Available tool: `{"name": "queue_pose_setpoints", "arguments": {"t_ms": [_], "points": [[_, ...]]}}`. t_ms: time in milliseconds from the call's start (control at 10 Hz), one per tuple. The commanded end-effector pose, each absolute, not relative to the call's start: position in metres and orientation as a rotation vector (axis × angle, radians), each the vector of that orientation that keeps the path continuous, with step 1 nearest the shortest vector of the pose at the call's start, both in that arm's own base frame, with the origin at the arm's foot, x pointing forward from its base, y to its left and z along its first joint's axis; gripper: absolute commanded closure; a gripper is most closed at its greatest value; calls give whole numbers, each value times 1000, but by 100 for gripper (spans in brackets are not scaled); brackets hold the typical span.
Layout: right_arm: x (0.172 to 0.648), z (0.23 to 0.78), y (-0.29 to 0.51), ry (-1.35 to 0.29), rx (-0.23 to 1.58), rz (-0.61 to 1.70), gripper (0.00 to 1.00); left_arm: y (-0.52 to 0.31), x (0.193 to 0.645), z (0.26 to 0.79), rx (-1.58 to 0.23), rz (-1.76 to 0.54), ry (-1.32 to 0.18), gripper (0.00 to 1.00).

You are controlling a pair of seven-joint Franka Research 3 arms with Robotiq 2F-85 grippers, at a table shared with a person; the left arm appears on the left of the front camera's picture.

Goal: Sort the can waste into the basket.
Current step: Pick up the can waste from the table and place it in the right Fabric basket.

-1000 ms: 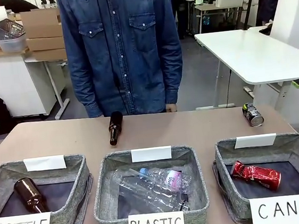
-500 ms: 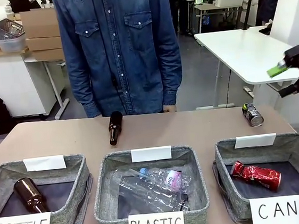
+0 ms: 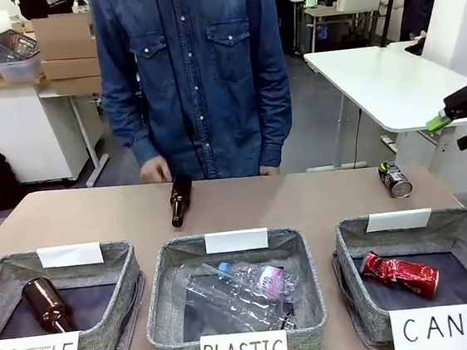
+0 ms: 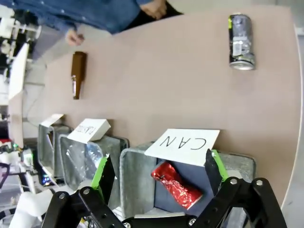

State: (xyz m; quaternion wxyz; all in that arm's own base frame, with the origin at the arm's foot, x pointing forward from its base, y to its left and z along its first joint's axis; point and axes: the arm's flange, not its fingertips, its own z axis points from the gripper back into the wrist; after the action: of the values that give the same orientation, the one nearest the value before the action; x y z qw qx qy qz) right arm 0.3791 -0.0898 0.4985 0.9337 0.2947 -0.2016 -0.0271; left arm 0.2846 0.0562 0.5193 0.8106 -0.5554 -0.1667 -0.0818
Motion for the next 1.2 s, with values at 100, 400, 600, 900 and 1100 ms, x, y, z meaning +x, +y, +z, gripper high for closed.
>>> {"name": "queue_pose_setpoints", "arguments": {"t_ms": [100,400,600,900,1100], "points": [[406,494,-79,-426,465,-6,0,54,285,522,-1204,-173,-361,0],[512,457,-83,-398,297,-11,0,54,285,522,-1204,-173,-361,0],[554,401,-76,-291,148,-93,0,54,285,522,-1204,-173,-361,0],[578,347,-75,-244,141,-116,0,54,285,522,-1204,-173,-361,0],[589,327,-76,-234,123,-140,0,54,285,522,-1204,-173,-361,0]]}}
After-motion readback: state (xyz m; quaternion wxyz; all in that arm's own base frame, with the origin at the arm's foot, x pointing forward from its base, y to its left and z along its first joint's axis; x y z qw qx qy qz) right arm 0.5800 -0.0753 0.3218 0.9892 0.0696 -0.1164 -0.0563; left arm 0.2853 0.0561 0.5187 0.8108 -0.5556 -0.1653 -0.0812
